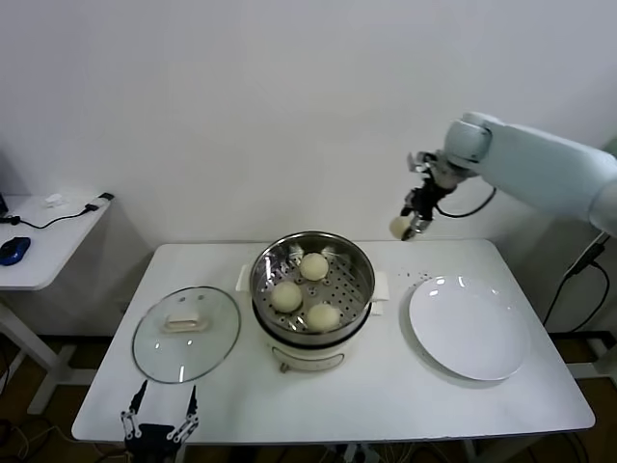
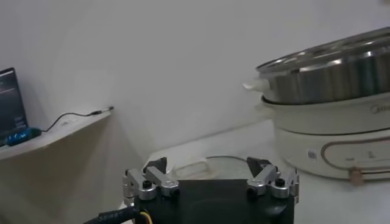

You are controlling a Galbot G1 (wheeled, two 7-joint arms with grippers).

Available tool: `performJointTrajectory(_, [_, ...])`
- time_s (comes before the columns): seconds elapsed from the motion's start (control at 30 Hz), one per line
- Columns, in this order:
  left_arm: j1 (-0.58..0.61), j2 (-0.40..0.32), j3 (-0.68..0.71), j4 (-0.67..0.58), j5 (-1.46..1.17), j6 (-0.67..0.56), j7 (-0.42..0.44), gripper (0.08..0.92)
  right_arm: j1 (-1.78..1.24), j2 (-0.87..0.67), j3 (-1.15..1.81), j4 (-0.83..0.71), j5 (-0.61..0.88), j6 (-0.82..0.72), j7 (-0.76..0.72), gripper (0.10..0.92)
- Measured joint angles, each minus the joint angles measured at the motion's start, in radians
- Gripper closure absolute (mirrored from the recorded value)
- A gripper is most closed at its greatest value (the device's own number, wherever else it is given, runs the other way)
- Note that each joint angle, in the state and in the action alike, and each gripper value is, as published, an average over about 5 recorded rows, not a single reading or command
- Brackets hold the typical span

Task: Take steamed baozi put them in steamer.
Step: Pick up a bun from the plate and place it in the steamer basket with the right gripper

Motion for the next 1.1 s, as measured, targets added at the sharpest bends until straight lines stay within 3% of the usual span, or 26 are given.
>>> performJointTrajectory(0.43, [-0.010, 0.009, -0.004, 0.023, -0.023, -0.012, 0.000, 0.177, 0.060, 0.194, -0.164, 0.078, 0.199, -0.060, 0.078, 0.465])
performJointTrajectory(1.1, [-0.035, 0.016, -0.011, 0.058, -0.033, -0.005, 0.002, 0.177, -0.039, 0.265, -0.248, 0.088, 0.204, -0.080, 0.111, 0.459])
